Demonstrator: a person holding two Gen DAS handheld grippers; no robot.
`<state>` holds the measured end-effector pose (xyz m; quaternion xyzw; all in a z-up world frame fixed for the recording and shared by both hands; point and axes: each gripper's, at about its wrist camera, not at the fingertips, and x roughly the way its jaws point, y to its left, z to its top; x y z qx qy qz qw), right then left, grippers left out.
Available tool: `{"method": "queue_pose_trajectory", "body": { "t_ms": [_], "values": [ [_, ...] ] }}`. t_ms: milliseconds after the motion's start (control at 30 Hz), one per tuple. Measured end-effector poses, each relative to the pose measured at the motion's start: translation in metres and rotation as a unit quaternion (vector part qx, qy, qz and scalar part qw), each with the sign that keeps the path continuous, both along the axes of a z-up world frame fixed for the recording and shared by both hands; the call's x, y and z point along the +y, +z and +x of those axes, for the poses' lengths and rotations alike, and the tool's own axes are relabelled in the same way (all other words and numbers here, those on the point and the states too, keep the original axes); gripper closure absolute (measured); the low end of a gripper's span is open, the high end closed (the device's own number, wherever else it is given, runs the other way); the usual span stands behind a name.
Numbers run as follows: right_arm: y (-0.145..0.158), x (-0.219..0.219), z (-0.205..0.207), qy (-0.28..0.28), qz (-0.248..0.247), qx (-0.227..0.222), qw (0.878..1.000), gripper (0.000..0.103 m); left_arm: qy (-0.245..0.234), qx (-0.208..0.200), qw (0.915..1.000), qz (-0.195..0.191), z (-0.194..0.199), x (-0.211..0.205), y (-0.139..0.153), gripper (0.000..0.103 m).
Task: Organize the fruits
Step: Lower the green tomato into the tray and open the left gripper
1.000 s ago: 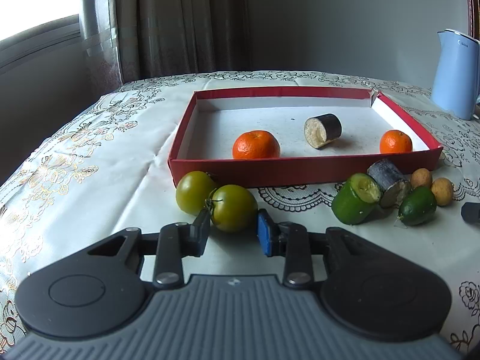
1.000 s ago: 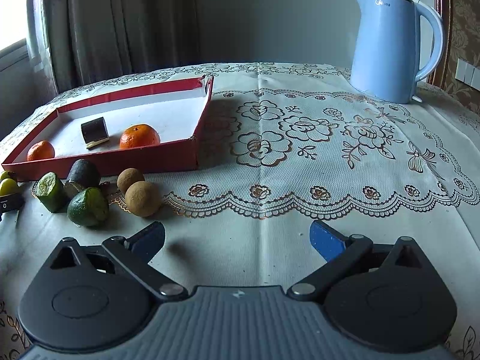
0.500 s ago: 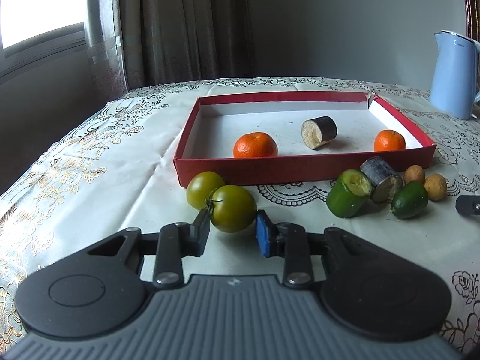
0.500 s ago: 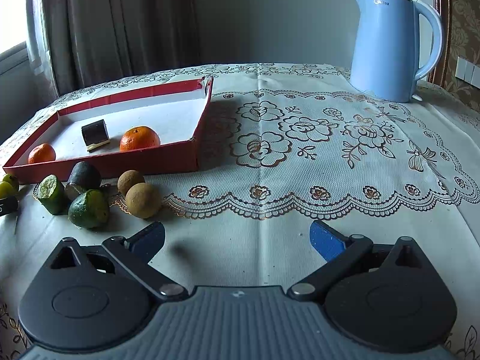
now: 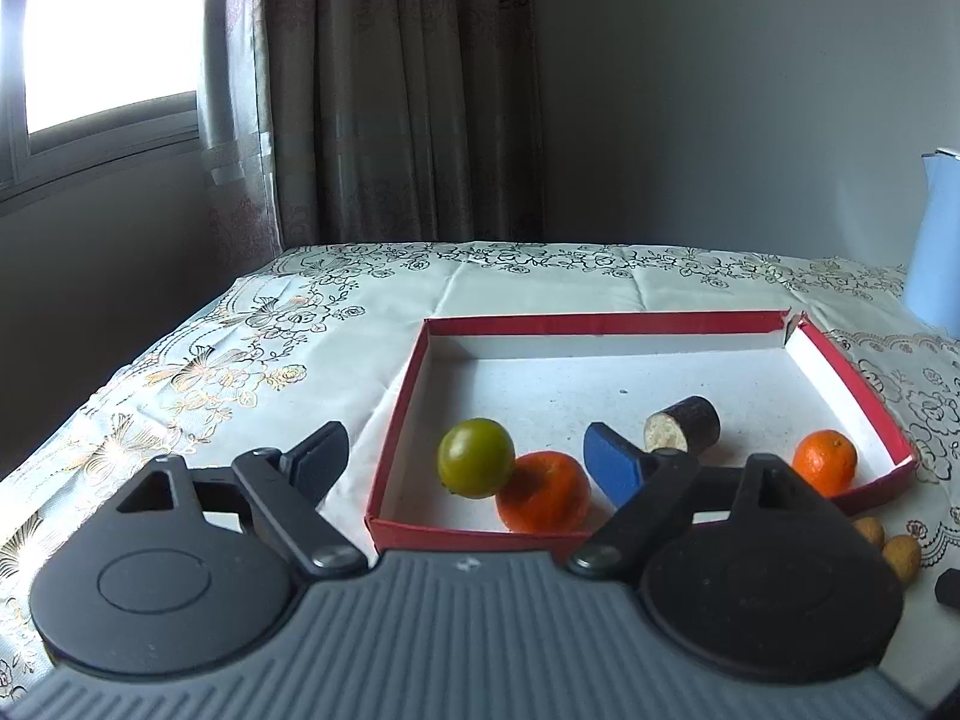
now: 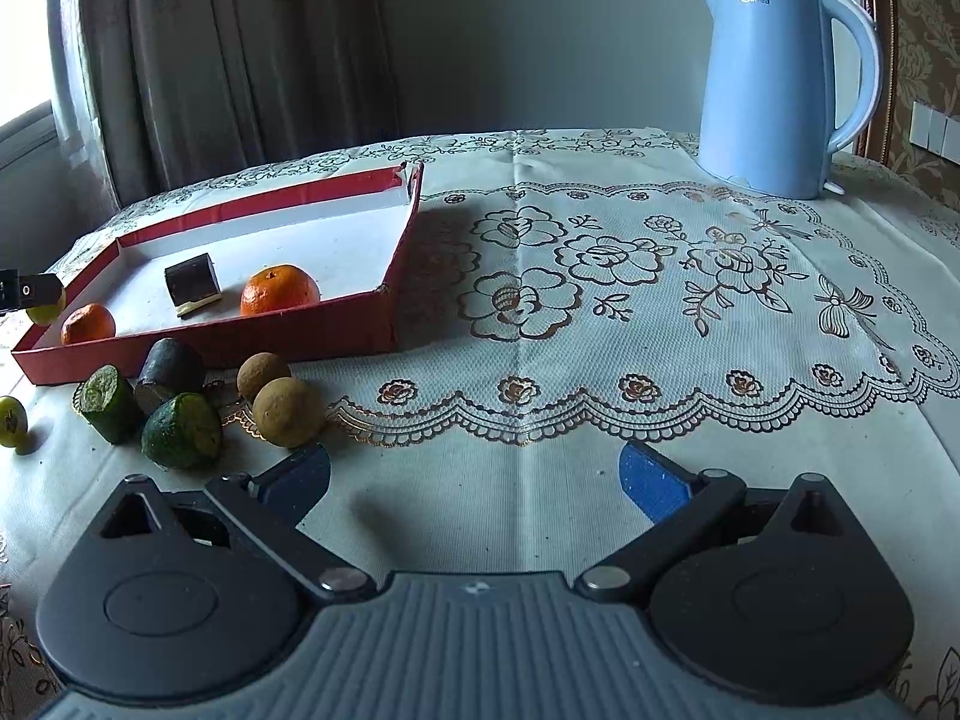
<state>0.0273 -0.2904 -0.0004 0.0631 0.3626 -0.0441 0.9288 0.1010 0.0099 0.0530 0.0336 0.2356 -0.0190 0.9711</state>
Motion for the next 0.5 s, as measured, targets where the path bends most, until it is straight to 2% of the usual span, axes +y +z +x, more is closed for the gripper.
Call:
{"method": "queue_pose_trajectory", "body": {
  "t_ms": [167,300,500],
  "values": [
    [0.000,-0.002,0.000,-0.001,0.006,-0.003,1.000,0.000,-0.011,0.000,0.9998,0.016,-0.035,0.013,-0.012,0.019],
    [0.001,-0.003,0.000,-0.001,0.012,-0.005,1.000,0.000,-0.010,0.002,0.9999,0.008,-0.065,0.026,-0.023,0.007],
    [0.002,-0.007,-0.004,0.007,0.036,-0.016,0.999,0.000,-0.010,0.000,0.9996,0.025,-0.078,0.030,-0.038,0.000]
  ]
}}
